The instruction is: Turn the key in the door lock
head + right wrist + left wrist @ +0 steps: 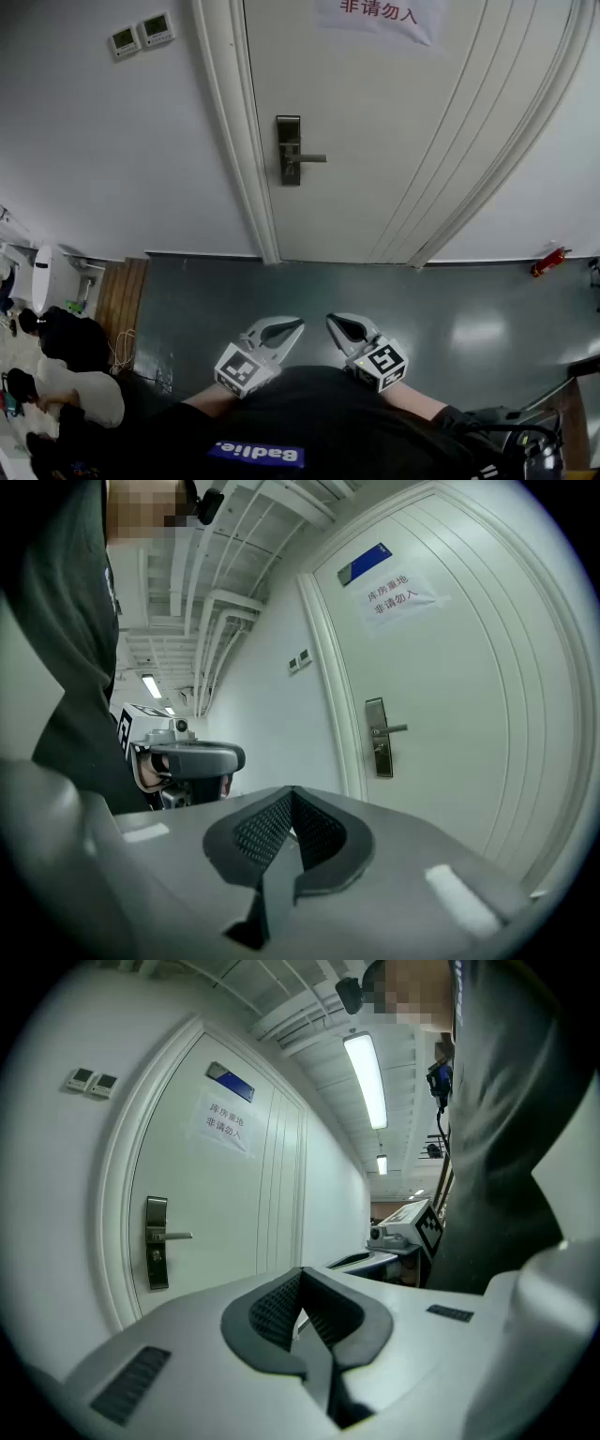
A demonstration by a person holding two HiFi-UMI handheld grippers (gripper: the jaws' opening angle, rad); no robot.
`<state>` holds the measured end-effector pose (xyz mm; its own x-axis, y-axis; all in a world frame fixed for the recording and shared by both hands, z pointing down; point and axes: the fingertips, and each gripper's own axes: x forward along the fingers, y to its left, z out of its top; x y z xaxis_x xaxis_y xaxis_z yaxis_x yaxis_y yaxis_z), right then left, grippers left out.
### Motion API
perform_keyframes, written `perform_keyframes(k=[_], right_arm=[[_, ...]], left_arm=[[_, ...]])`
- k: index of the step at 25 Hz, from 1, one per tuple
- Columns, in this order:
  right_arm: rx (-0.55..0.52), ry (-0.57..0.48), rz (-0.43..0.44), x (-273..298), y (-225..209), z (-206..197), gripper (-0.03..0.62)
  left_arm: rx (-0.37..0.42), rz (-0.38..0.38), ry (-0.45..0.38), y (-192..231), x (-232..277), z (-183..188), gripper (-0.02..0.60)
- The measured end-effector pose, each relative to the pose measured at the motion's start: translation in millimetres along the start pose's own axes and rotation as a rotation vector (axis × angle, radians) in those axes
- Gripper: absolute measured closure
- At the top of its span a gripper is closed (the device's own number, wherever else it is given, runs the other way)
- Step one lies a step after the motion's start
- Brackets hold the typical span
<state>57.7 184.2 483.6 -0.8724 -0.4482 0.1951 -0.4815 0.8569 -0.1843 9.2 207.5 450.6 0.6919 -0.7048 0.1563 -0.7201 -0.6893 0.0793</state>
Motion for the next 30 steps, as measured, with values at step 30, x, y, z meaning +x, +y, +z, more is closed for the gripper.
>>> perform_keyframes(k=[30], right_arm=[[0.014,0.0,0.027,56,-38,4,0.594]], left_arm=[[-0.006,0.022,-0.02,75,30,-5,0.575]])
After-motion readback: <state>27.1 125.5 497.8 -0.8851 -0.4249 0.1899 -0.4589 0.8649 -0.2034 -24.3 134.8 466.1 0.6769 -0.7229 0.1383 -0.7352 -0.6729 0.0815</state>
